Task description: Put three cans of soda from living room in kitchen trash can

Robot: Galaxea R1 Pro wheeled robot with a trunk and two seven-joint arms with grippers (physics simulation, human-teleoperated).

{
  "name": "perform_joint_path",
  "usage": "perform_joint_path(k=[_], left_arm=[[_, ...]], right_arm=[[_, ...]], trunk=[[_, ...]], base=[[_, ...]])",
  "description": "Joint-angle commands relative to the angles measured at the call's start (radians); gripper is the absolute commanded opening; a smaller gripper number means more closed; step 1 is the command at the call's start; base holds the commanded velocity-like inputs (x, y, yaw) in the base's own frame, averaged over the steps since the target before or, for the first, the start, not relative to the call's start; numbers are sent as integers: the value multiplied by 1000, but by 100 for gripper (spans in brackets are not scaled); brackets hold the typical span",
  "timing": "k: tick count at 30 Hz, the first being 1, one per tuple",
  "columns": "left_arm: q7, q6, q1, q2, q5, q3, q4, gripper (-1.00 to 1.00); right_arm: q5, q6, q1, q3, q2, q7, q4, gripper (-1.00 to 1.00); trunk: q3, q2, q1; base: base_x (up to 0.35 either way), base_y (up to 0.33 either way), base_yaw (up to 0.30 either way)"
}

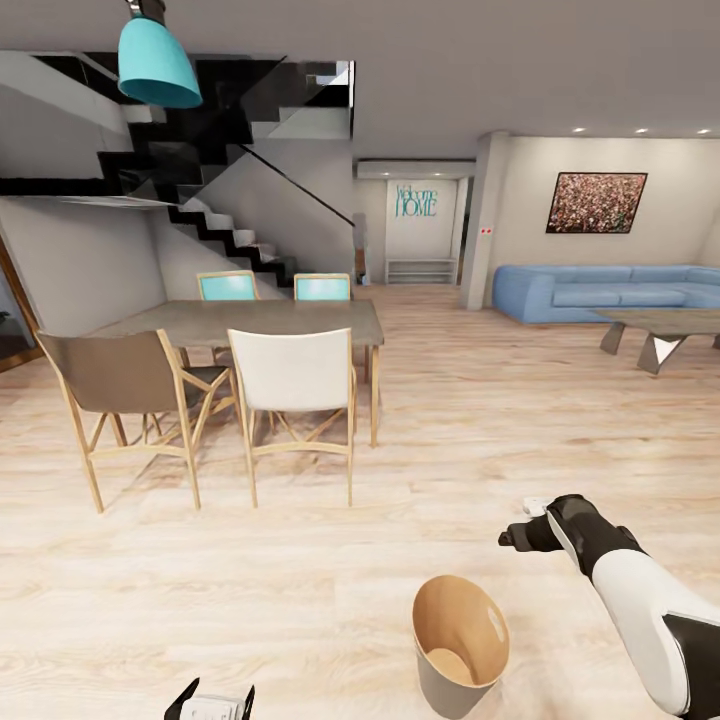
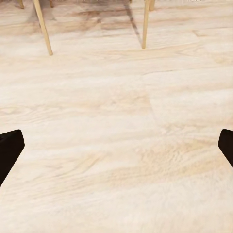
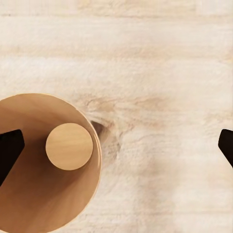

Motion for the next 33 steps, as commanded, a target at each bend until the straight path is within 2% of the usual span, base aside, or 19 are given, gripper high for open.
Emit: perform_joint_path(k=[1,18,33], left_arm=[[0,0,0,0,0,0,0,100],[0,-2,0,0,1,1,0,100],[-1,-1,0,0,1,1,0,100]], right_arm=[[0,0,0,0,0,0,0,100],[-2,0,0,0,1,0,-1,100],[-2,0,0,0,8,0,0,100]], trunk=[[0,0,0],[0,0,0],[-47,-105,58]], base=[[75,0,0],[14,0,0],[0,0,0]])
